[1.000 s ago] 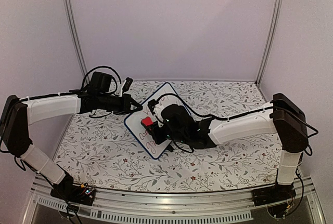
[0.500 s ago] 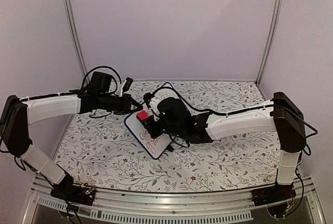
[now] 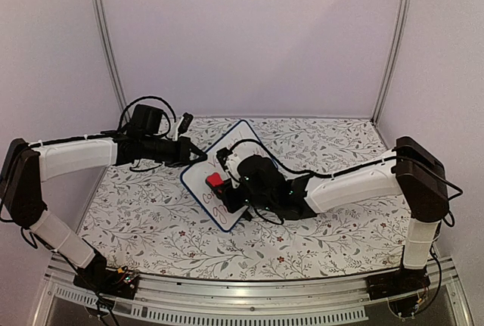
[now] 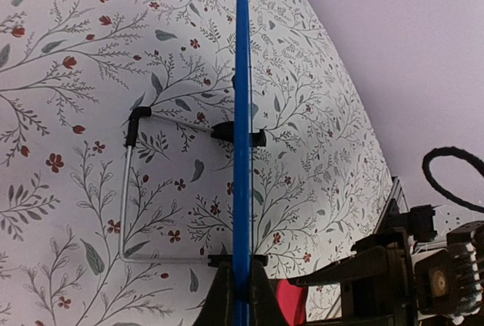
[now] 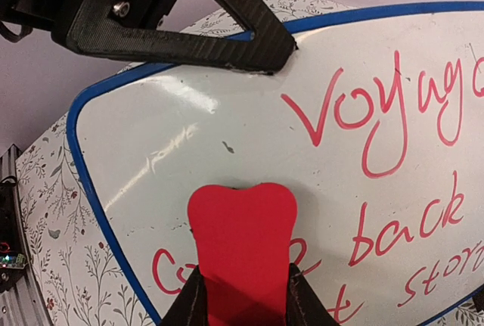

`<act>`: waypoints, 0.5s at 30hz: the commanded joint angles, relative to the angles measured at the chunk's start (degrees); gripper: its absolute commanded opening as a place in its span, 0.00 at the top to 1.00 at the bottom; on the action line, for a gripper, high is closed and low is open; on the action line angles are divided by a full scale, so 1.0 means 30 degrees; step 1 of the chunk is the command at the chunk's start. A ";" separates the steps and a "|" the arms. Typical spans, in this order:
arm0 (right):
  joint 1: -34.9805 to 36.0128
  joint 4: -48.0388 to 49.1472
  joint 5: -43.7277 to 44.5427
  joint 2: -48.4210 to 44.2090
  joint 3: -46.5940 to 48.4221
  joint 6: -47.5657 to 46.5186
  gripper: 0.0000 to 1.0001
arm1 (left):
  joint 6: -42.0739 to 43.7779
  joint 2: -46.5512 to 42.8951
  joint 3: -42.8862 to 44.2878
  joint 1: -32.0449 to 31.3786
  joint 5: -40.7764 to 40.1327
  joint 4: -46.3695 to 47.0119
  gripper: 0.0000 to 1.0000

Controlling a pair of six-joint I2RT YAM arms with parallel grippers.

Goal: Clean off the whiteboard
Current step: Erase the whiteboard on the whiteboard stand.

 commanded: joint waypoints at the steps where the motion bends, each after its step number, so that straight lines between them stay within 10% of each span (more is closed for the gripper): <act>1: -0.0019 -0.1251 0.0326 -0.0122 -0.0473 0.0295 0.77 | 0.0106 -0.0520 -0.0016 -0.0427 0.0796 0.0380 1.00; 15: -0.0776 -0.1914 0.1062 0.0901 0.2471 0.0176 0.77 | 0.0147 -0.0563 -0.0008 -0.0414 0.0839 0.0381 1.00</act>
